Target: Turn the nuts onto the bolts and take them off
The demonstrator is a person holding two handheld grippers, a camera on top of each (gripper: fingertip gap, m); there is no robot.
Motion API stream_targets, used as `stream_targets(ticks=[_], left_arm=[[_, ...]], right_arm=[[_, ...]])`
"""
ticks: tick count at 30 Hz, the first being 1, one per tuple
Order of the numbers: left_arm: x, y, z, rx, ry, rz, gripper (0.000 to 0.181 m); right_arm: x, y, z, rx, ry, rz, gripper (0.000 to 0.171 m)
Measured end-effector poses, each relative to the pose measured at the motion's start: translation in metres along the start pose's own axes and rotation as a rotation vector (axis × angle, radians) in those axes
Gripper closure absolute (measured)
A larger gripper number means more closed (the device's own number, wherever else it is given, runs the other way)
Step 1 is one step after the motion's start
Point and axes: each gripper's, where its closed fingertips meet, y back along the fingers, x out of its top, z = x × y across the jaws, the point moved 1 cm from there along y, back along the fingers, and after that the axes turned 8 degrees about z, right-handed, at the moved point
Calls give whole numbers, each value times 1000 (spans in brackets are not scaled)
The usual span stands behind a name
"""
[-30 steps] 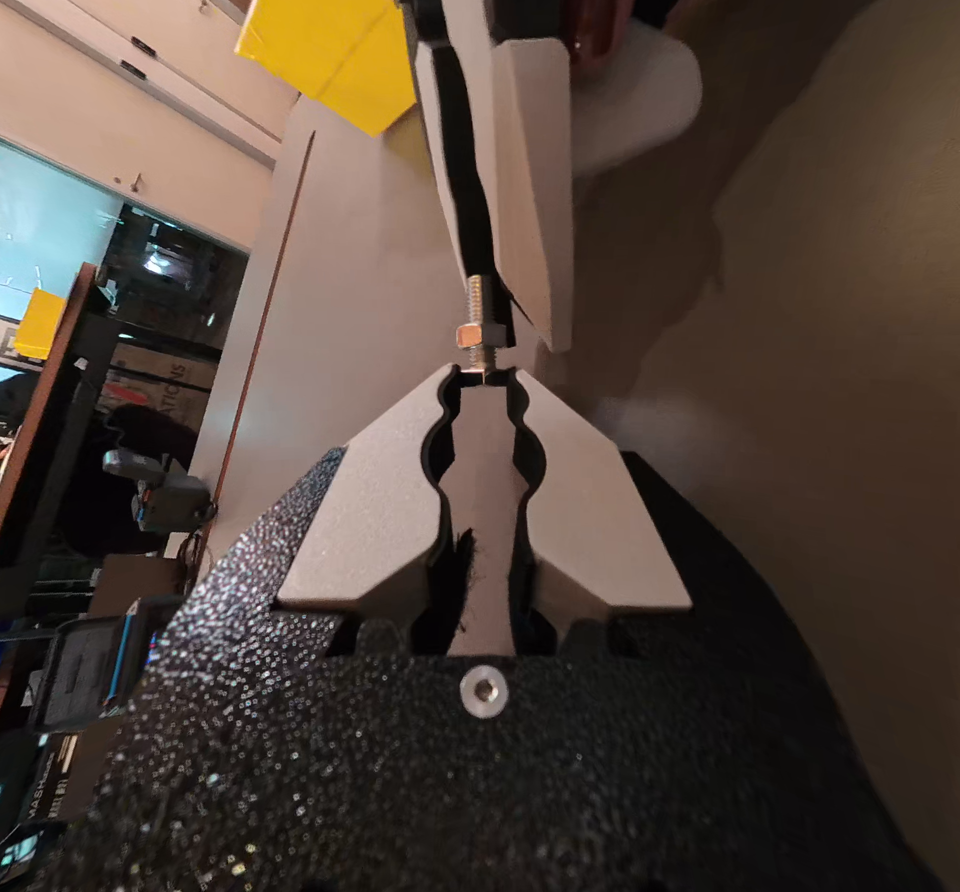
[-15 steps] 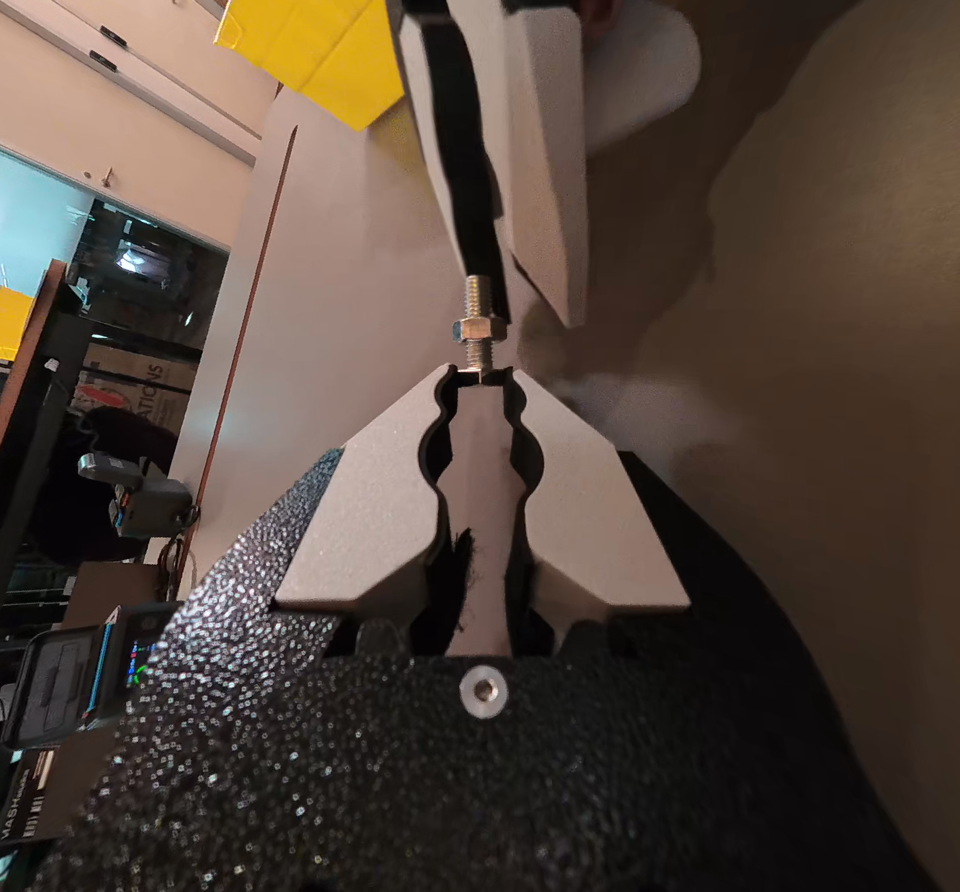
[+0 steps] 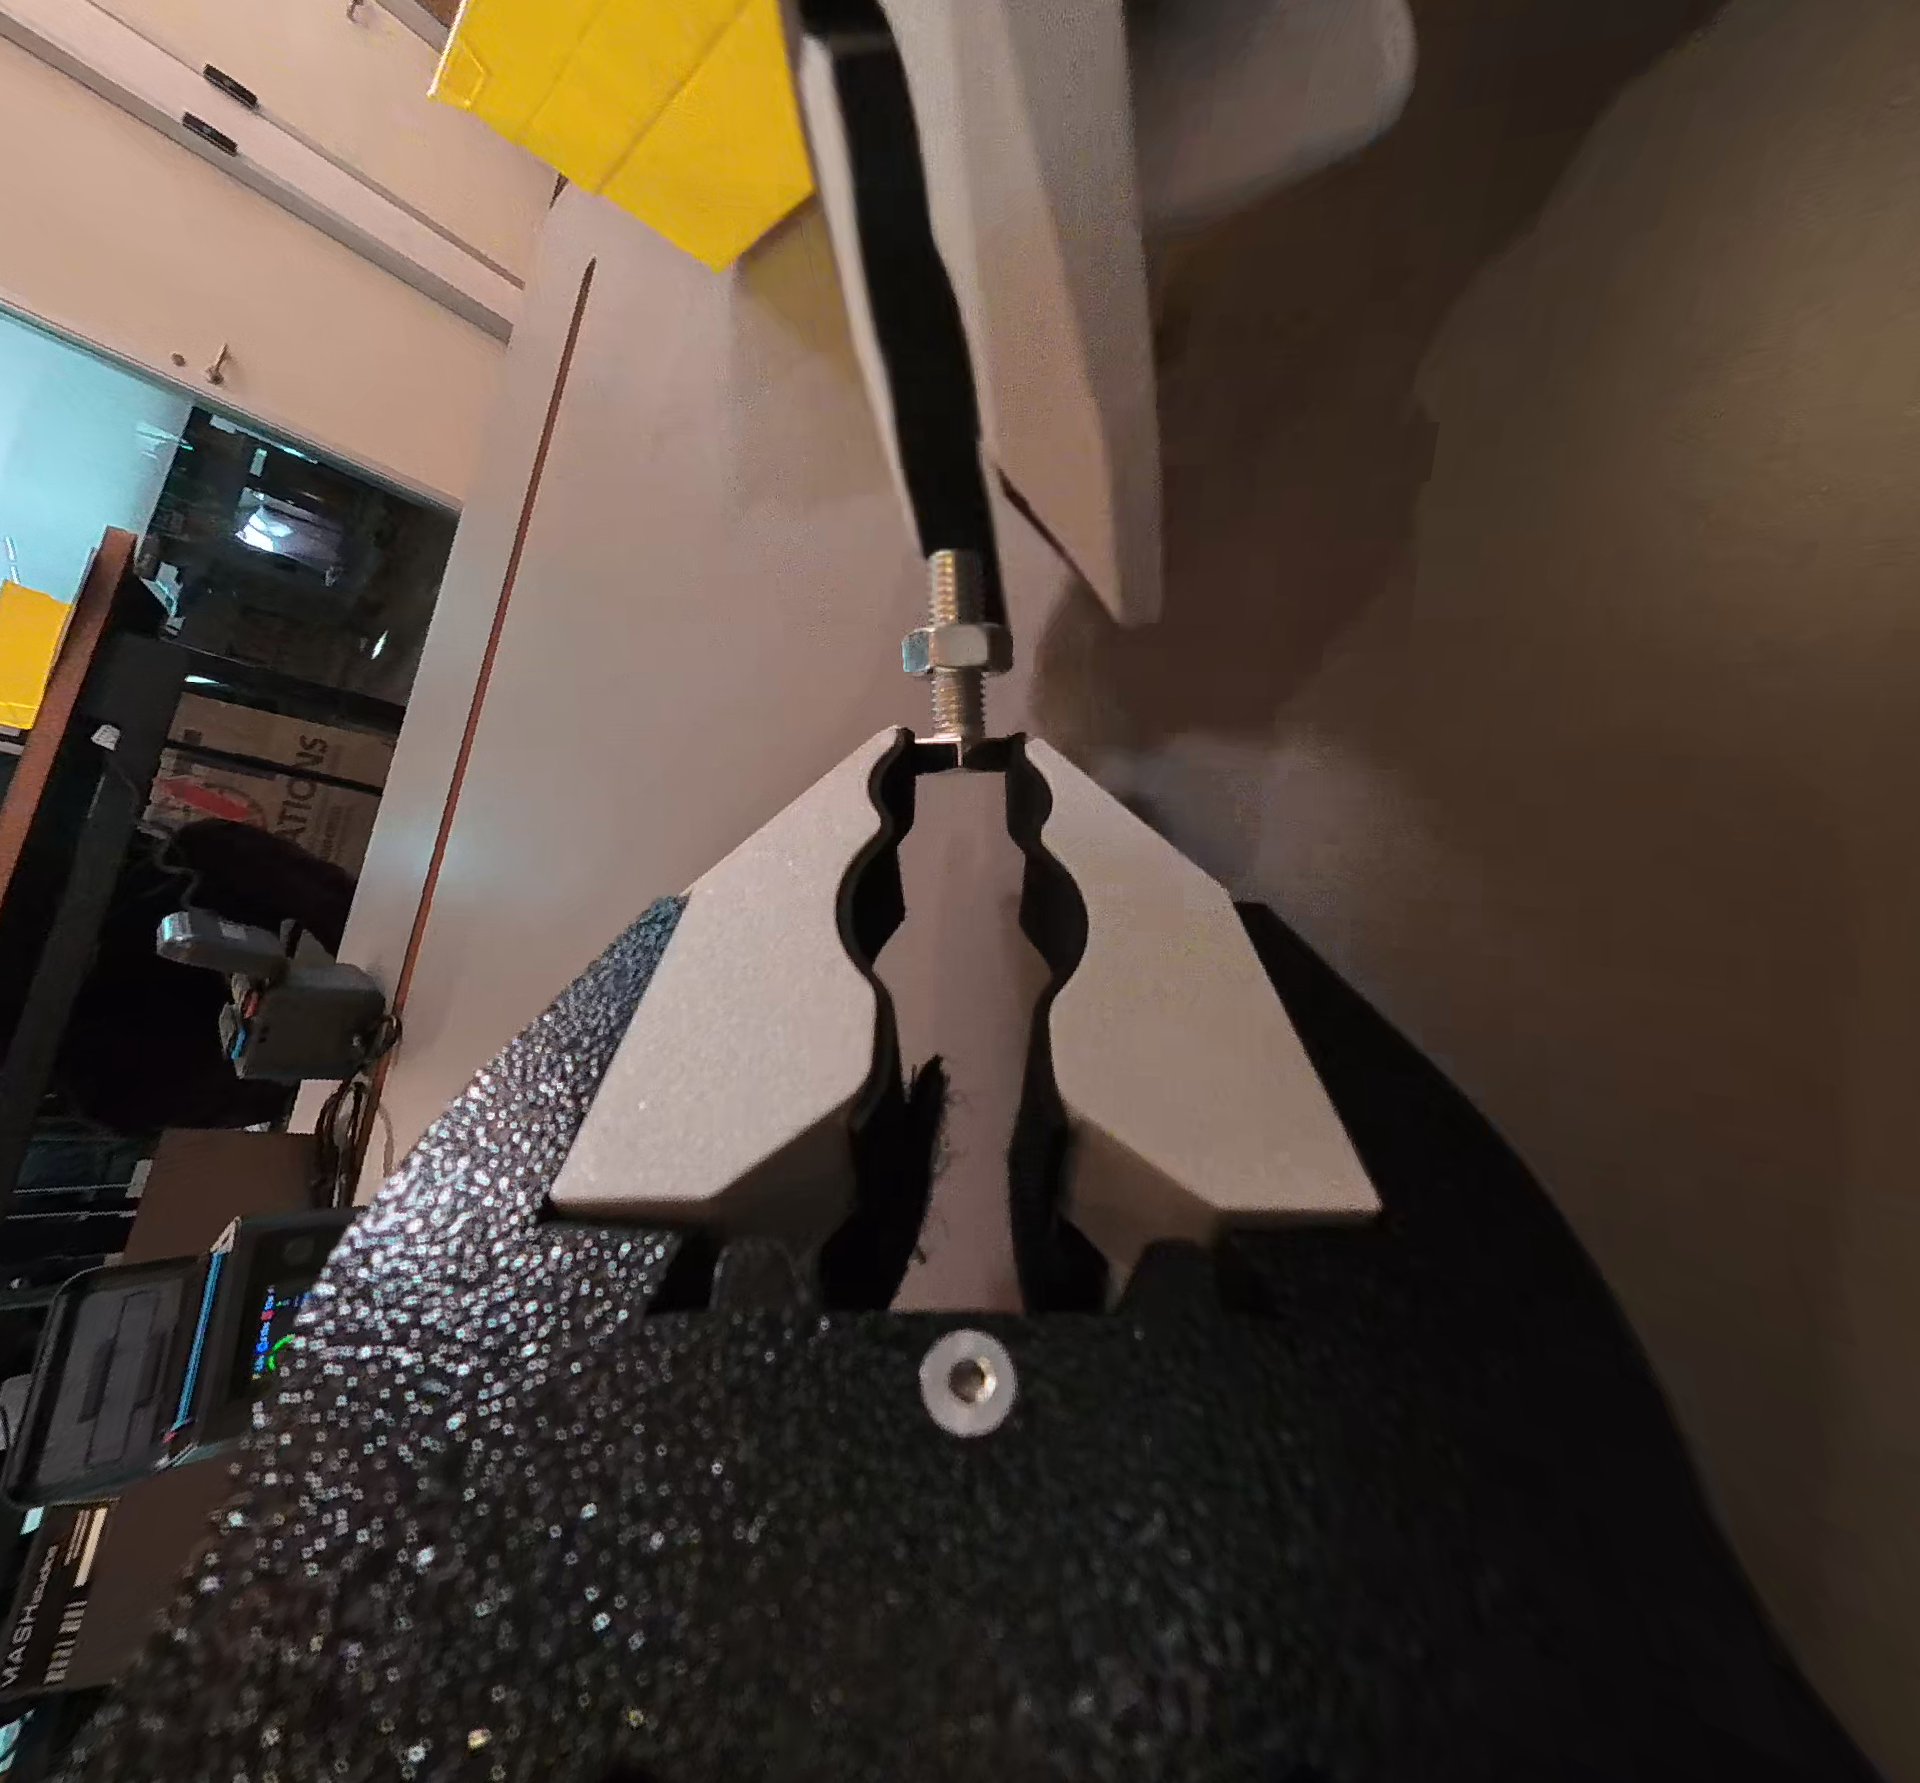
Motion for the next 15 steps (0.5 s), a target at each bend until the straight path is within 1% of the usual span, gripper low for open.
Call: stream_targets(ticks=[2,4,5,6,7,8,9,11,12,13,15], left_arm=[[0,1,0,0,0,2,165],[-1,1,-1,8,19,6,165],[0,2,-1,8,24,17,165],[0,2,0,6,20,25,165],[0,2,1,6,19,17,165],[-1,2,1,3,15,11,165],[0,2,1,5,14,10,165],[0,2,1,11,29,17,165],[1,2,1,10,35,18,165],[1,2,1,9,36,19,165],[1,2,2,8,34,20,165]], right_arm=[[-1,-4,-7,62,-50,24,109],[7,-9,-9,99,-64,82,108],[15,-9,-10,122,-44,141,106],[30,-3,-19,188,-15,248,104],[48,8,-35,285,-7,372,113],[59,16,-40,307,-23,438,113],[55,15,-31,235,-22,402,113],[24,6,0,34,-2,183,106],[8,3,8,-17,-16,89,105],[0,2,9,-19,-37,48,105],[0,-2,5,9,-64,56,107]])
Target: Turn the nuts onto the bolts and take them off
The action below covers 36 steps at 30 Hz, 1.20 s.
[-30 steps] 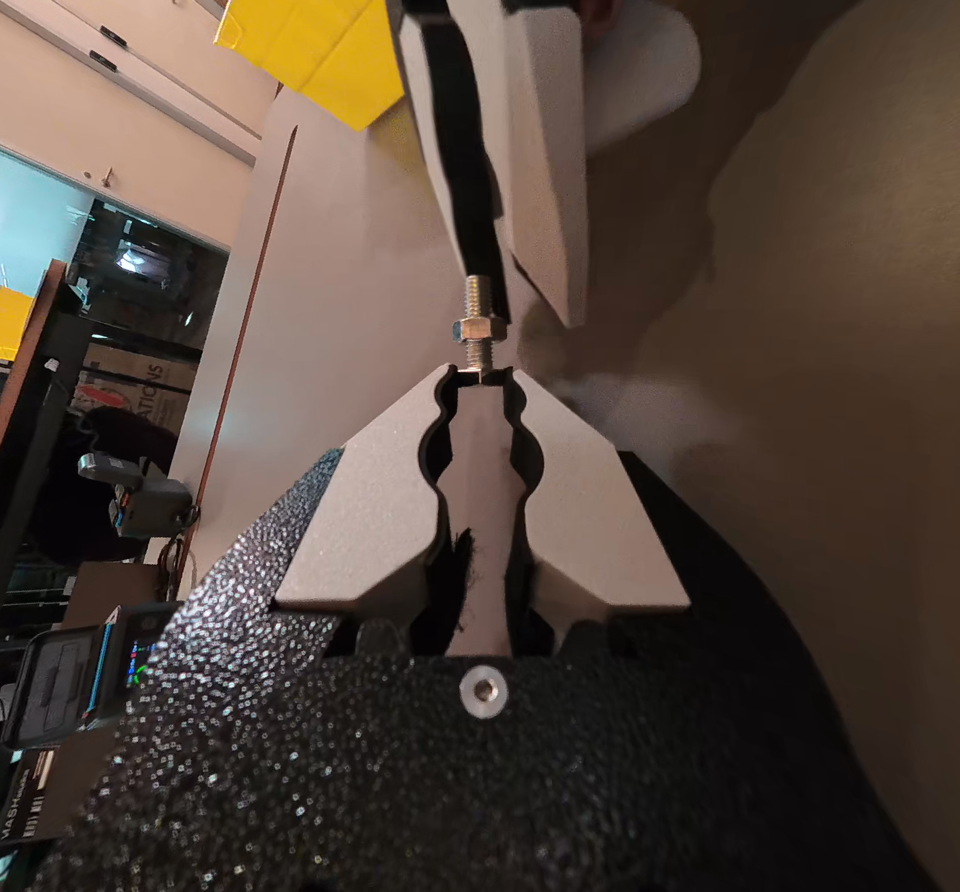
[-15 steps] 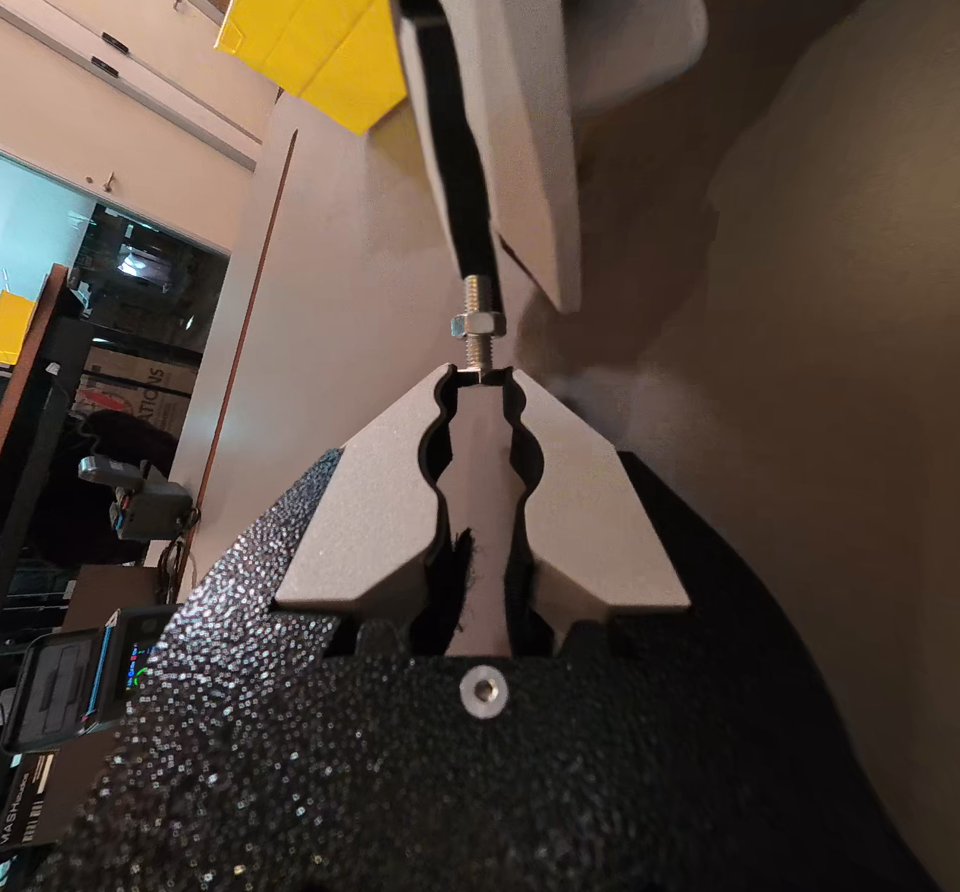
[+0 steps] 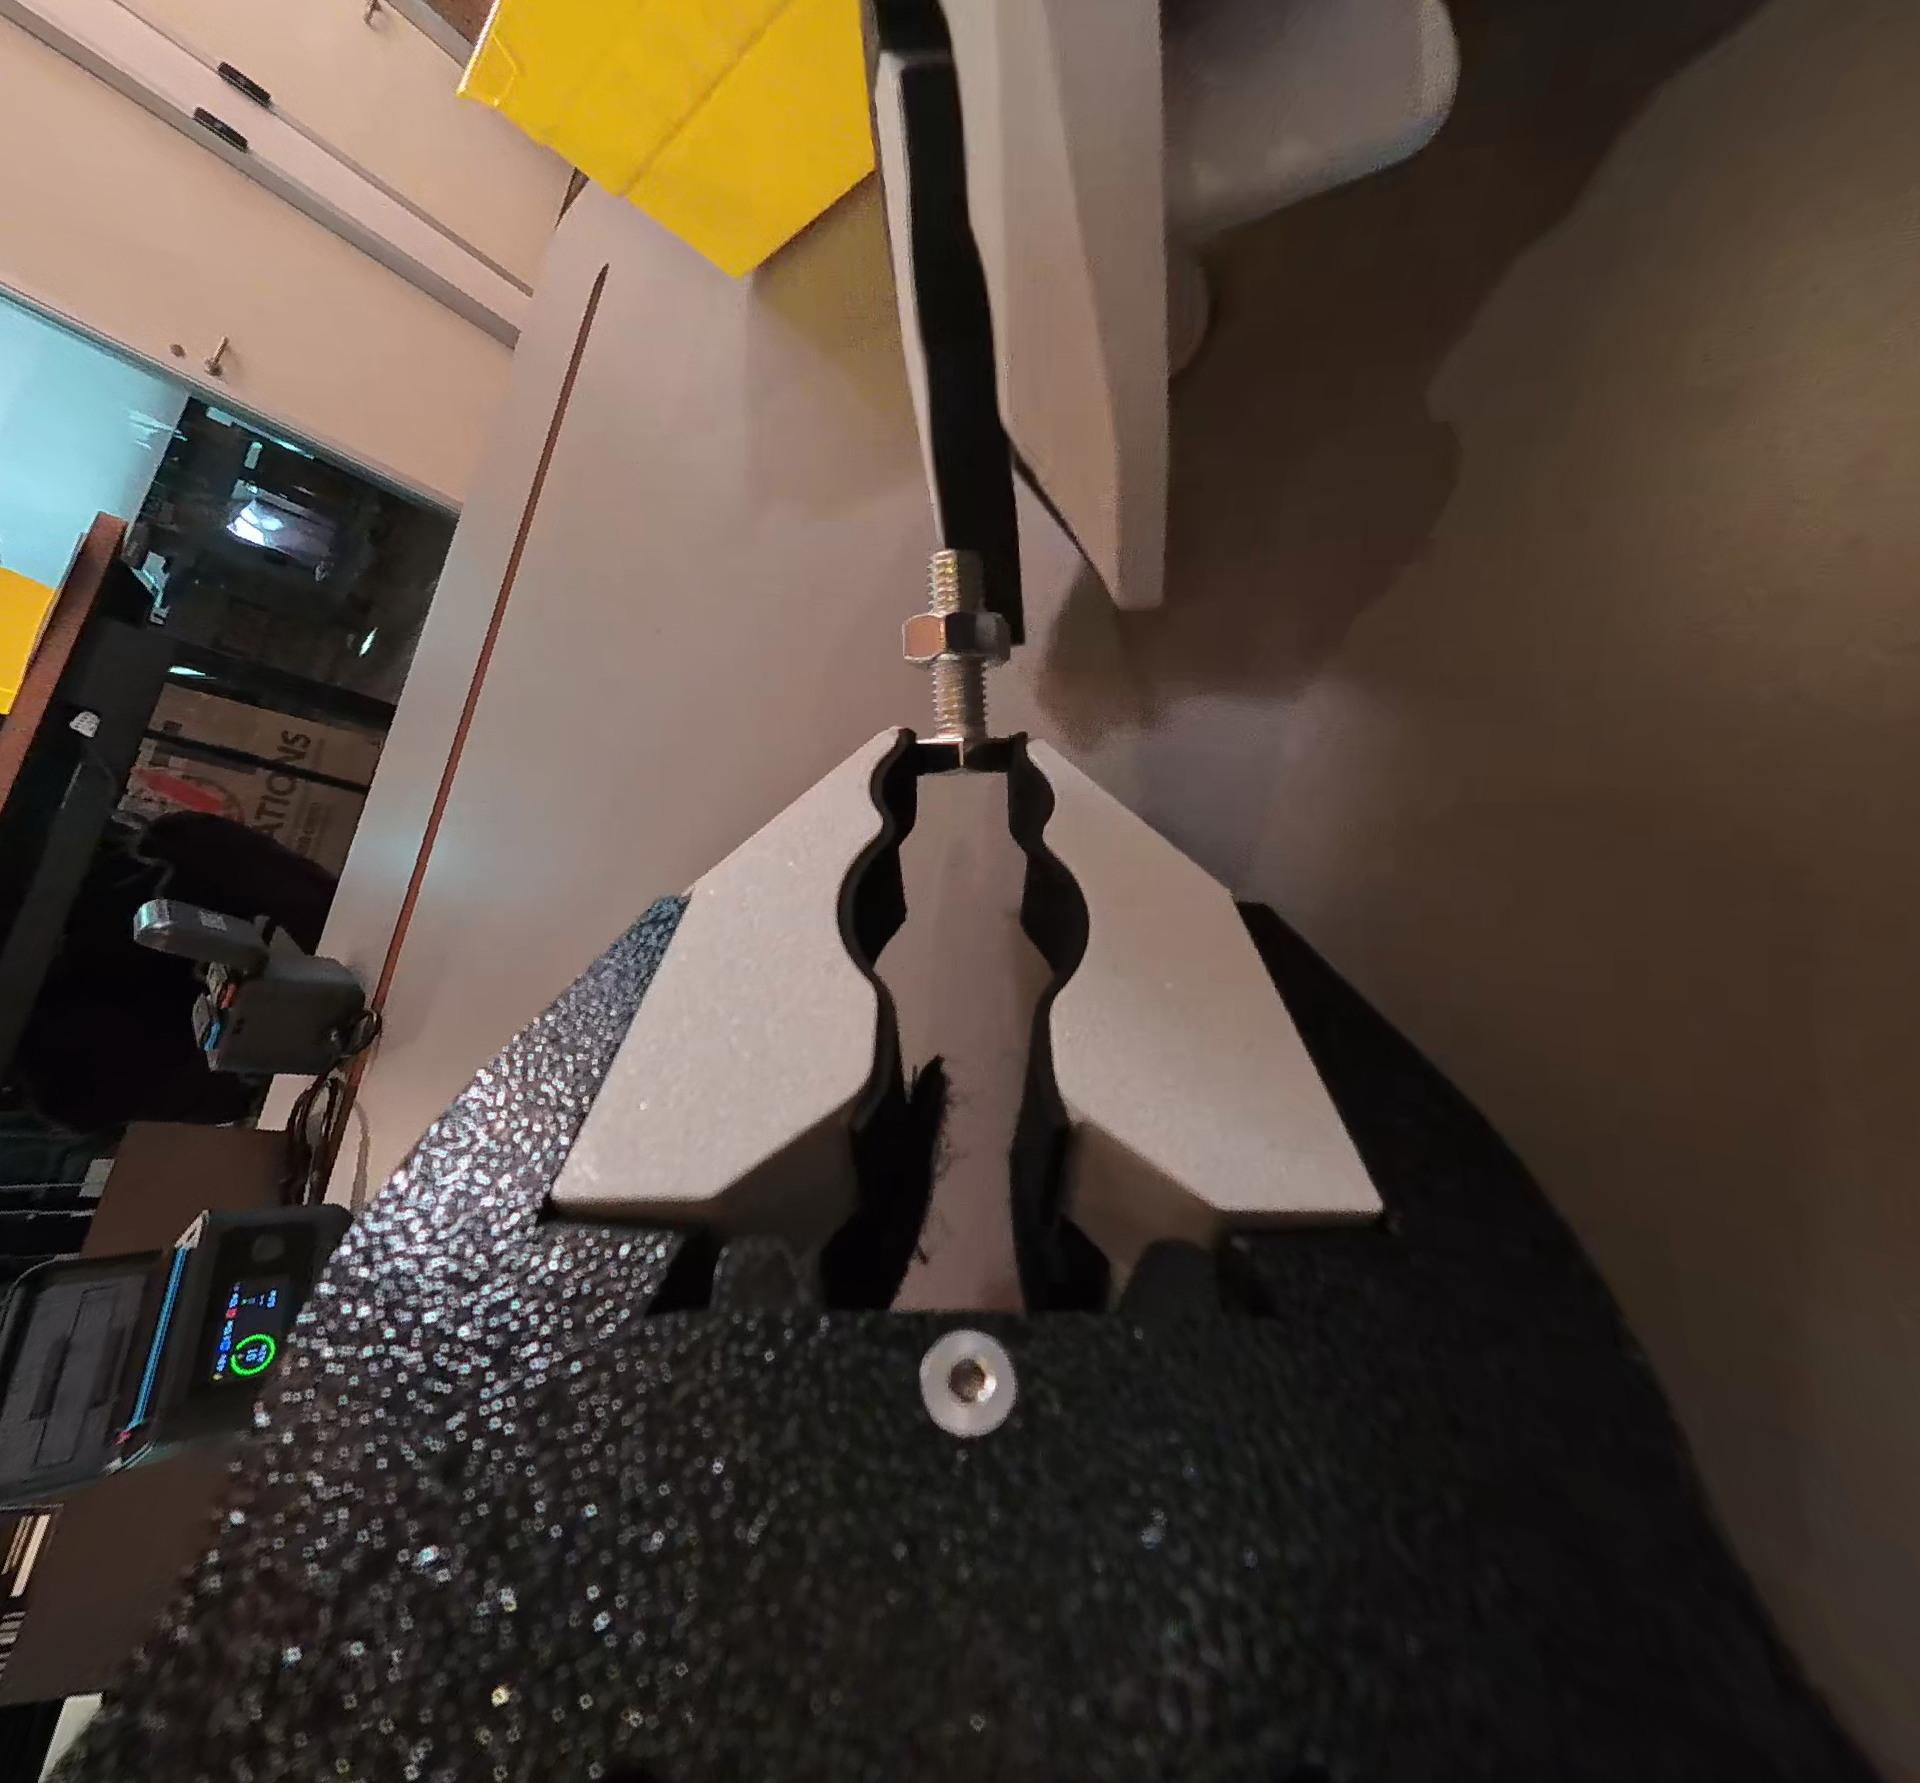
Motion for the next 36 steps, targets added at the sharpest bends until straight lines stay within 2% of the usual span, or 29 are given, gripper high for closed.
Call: stream_targets(ticks=[3,4,5,6,7,8,9,11,12,14,17,20,22,23,24,26,29,34,35,36], left_arm=[[1,0,1,0,2,0,165],[1,0,0,9,8,5,165],[2,1,0,8,7,20,165],[2,1,1,8,9,19,165],[1,0,1,4,12,10,165],[1,0,1,2,12,8,165],[2,1,1,7,16,14,165],[2,1,1,12,27,22,165],[2,1,1,9,27,21,165],[2,1,2,7,24,22,165],[2,1,2,5,21,22,165],[2,3,-1,22,81,39,165],[3,2,2,2,53,53,165],[2,2,2,4,49,32,165],[2,2,2,7,48,27,165],[2,2,1,16,65,43,165],[2,2,1,10,56,36,165],[1,2,2,9,46,29,165],[1,2,2,10,44,36,165],[1,2,1,13,39,39,165]], right_arm=[[4,-6,-8,50,30,-1,107],[10,-8,-13,71,54,27,101],[21,-6,-20,106,108,85,99],[35,-1,-37,194,154,182,112],[51,8,-55,279,157,292,113],[59,14,-58,278,146,340,112],[54,13,-47,195,143,291,108],[23,9,-11,-14,146,72,102],[8,9,-2,-59,119,-19,101],[-6,6,-4,-29,37,-85,100],[-4,-3,-15,37,23,-60,101],[3,-6,-18,40,145,-41,98],[20,-4,-35,119,245,93,86],[28,-1,-43,147,237,153,95],[28,0,-35,99,184,140,94],[8,2,-11,-23,85,0,90],[-9,3,-5,-28,-8,-74,91],[3,-9,-20,52,9,-23,90],[13,-10,-25,70,61,27,85],[28,-8,-41,140,126,115,89]])
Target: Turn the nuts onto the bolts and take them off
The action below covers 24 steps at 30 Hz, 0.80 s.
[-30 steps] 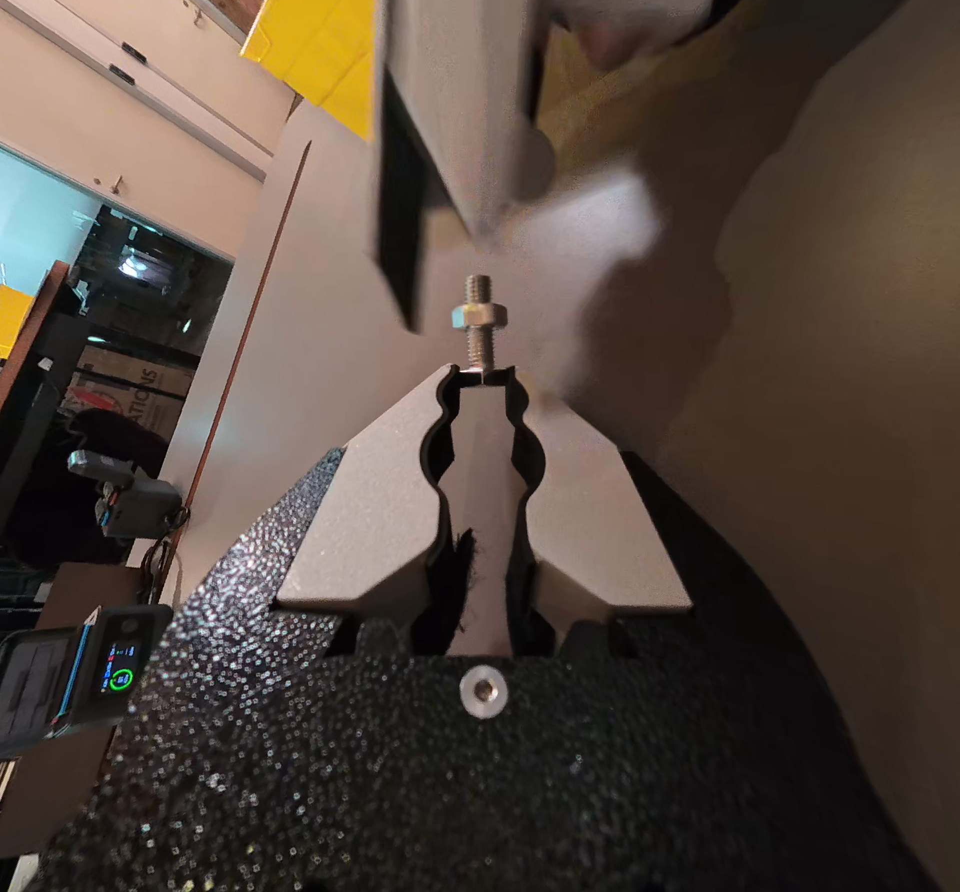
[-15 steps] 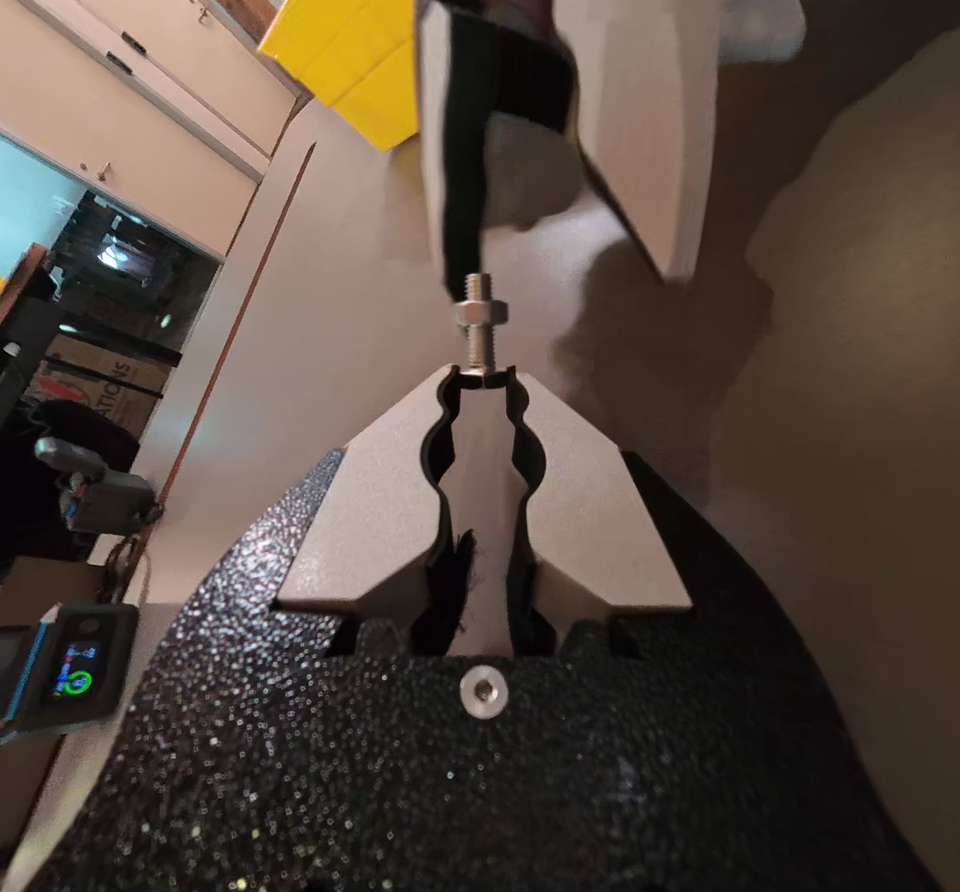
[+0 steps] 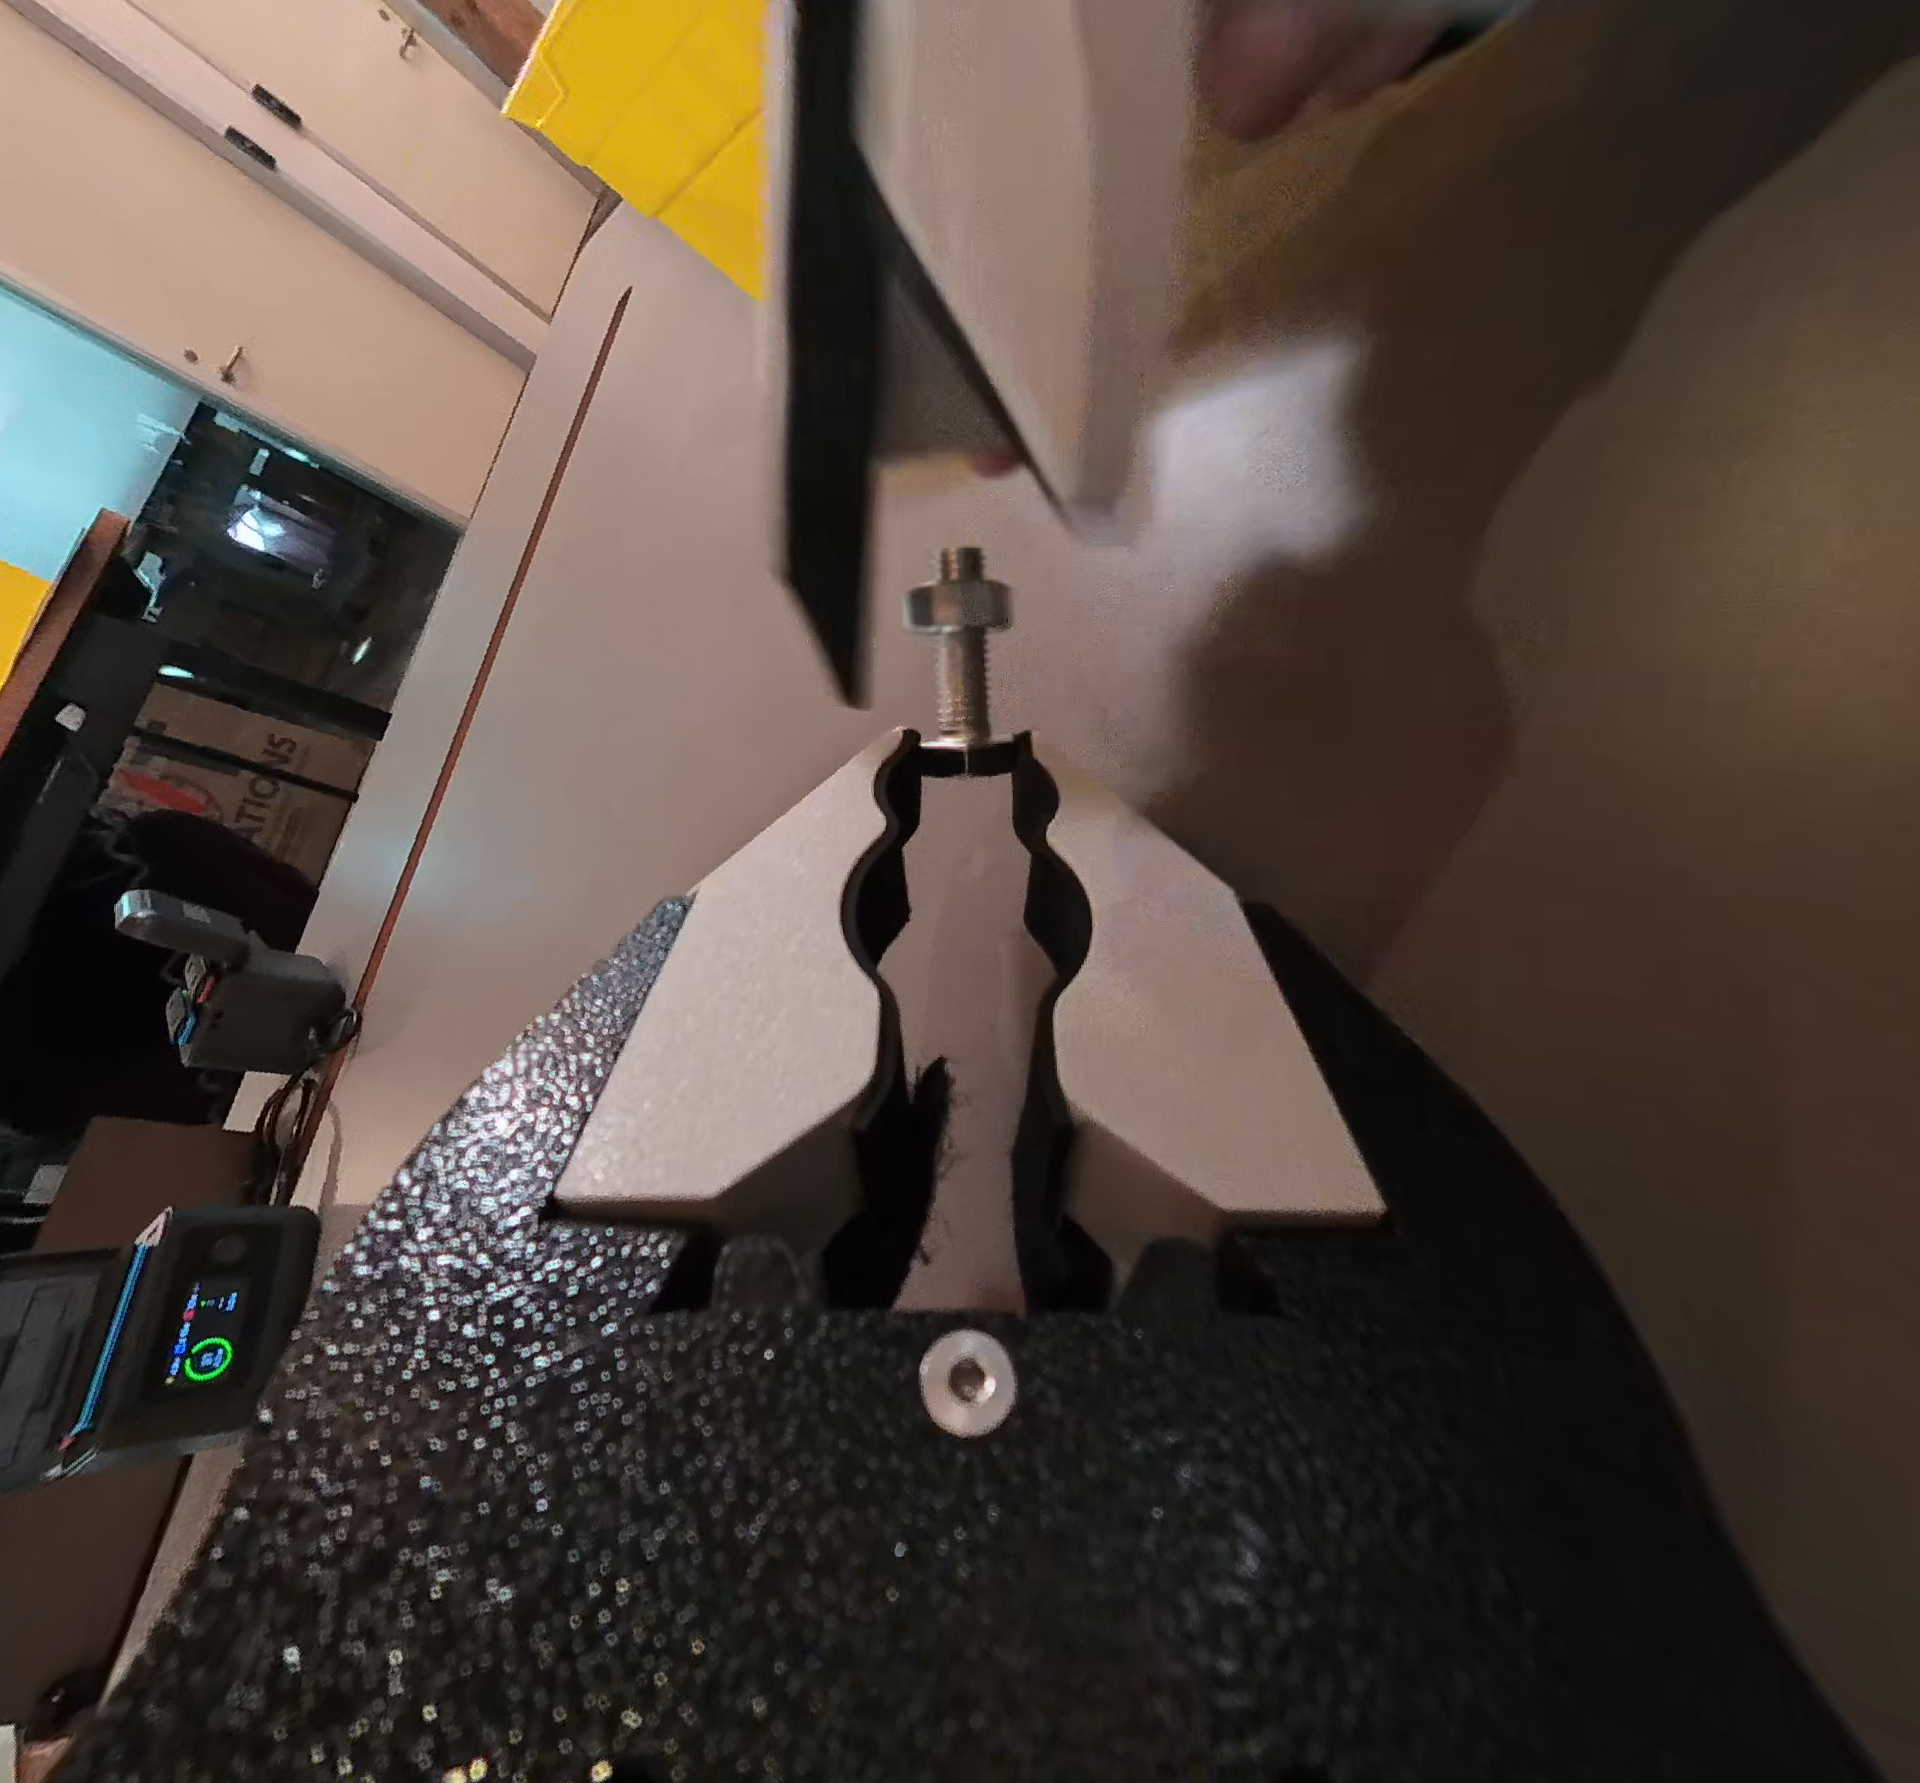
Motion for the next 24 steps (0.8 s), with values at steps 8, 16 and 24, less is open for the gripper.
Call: stream_targets(ticks=[8,16,24], left_arm=[[-1,-1,-2,1,-3,-17,165],[-3,-2,-1,13,-40,-45,165],[-3,-2,-3,17,-37,-47,165]], right_arm=[[-27,15,20,-189,-64,-202,90],[9,-4,-12,-15,127,16,94],[-40,15,19,-201,-81,-266,94]])
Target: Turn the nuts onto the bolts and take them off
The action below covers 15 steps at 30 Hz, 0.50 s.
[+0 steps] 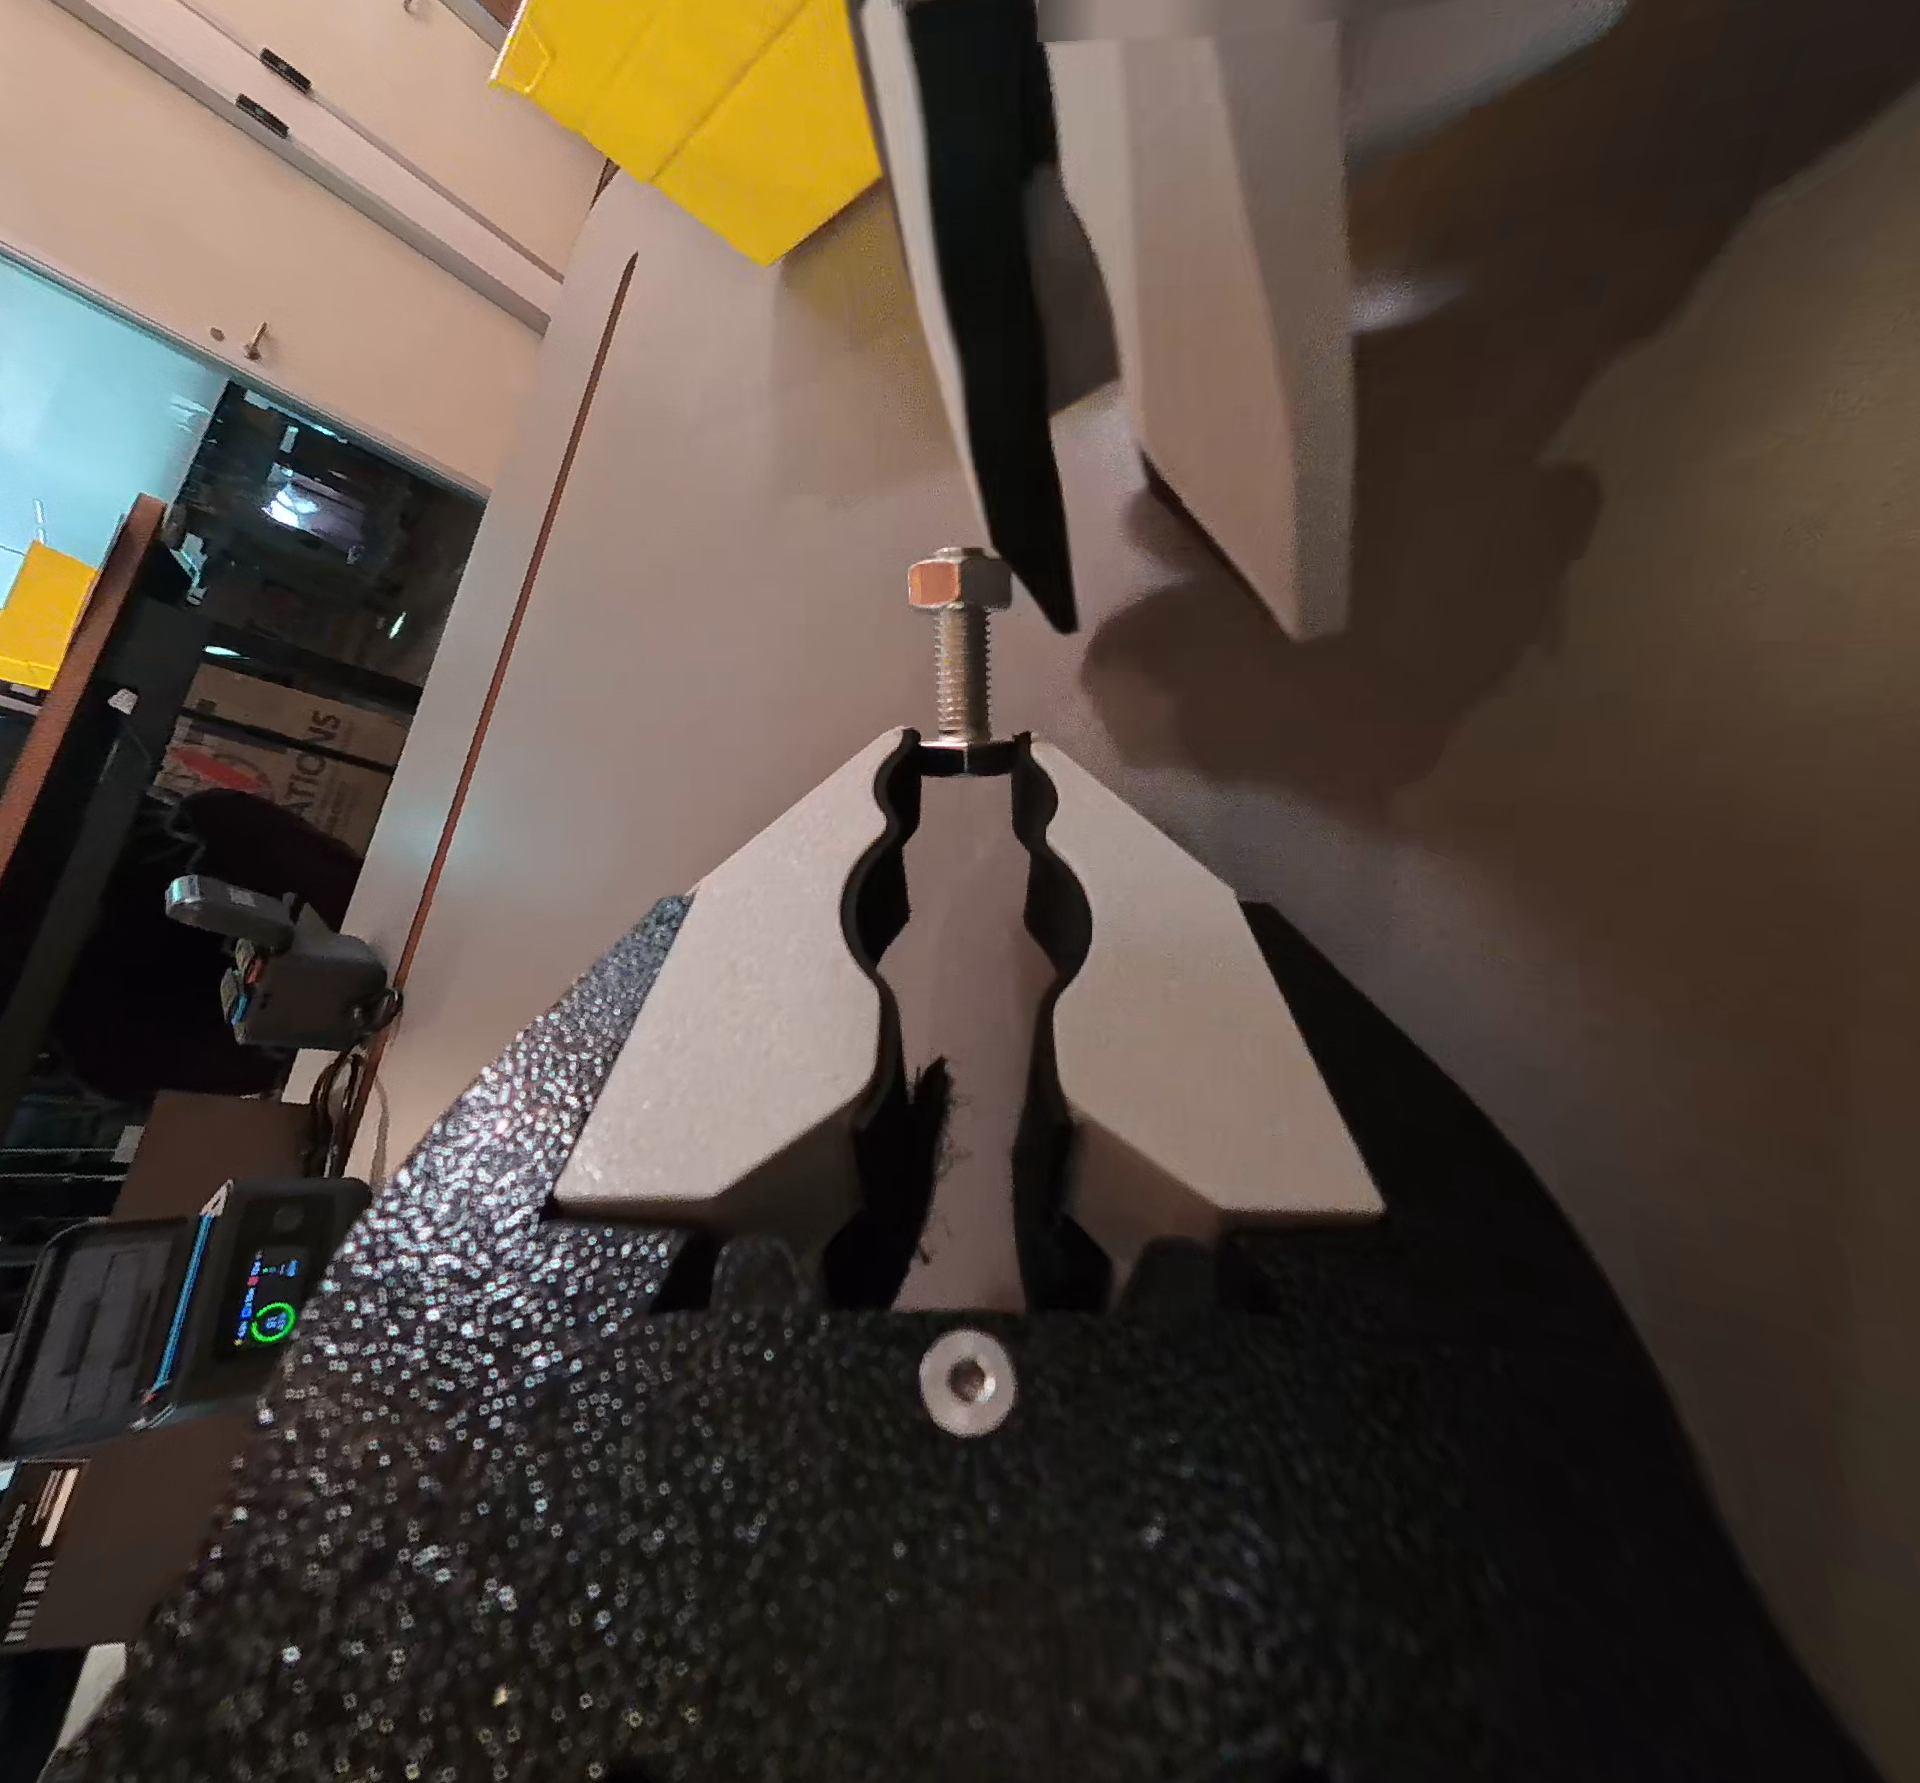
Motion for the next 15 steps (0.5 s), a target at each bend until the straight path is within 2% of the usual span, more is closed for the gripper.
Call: stream_targets(ticks=[3,5,6,8,12,15], left_arm=[[-1,-1,-2,6,13,-9,165],[-2,0,-4,19,55,-2,165],[-2,0,-3,12,40,1,165],[-3,-2,-2,11,8,-34,165],[-3,-2,-5,22,21,-33,165],[-3,-2,-4,20,9,-35,165]], right_arm=[[4,-7,-8,21,34,8,93],[12,-8,-9,-3,161,31,88],[25,-6,-16,3,246,109,85],[48,1,-37,65,310,256,93],[19,3,-3,-68,131,60,87],[3,3,-1,-43,11,2,88]])
